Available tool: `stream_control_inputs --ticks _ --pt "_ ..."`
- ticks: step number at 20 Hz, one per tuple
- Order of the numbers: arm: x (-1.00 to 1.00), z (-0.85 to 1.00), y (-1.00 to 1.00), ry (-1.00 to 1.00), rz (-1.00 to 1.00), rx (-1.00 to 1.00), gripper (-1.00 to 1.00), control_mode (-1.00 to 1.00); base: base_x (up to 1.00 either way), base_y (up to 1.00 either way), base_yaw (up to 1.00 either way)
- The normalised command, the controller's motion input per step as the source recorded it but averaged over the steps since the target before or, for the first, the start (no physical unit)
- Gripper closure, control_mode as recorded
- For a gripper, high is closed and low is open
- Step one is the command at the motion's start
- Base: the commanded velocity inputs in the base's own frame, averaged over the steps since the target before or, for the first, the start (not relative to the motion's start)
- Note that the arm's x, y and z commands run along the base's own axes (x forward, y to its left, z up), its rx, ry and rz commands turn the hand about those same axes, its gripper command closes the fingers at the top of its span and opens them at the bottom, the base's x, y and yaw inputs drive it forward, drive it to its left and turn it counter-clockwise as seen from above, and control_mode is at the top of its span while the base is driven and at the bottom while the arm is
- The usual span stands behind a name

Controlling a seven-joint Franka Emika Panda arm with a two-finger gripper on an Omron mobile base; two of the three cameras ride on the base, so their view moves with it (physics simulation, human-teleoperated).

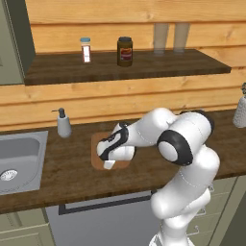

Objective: Pick up the sponge from the counter and clean the cutting board by briefly scrubbing or pressing down on the cutting board. Once finished, release the sponge.

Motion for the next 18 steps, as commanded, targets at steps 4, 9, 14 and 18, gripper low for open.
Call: stream_control_inputs --ticks 4,9,14,18 --pt "-0.86 -0.36 -0.23 0.08 -0.04 0.00 1.00 -1.00 0.00 0.00 0.00" --pt "-0.14 -0.21 -0.33 0.00 -0.12 0.00 1.00 -1.00 0.00 0.00 0.00" --pt "0.08 -0.07 -0.64 0.00 -0.16 0.00 1.00 -1.00 0.00 0.00 0.00" --pt "0.00 -0.19 -0.62 0.00 -0.16 0.00 1.00 -1.00 0.00 0.00 0.00"
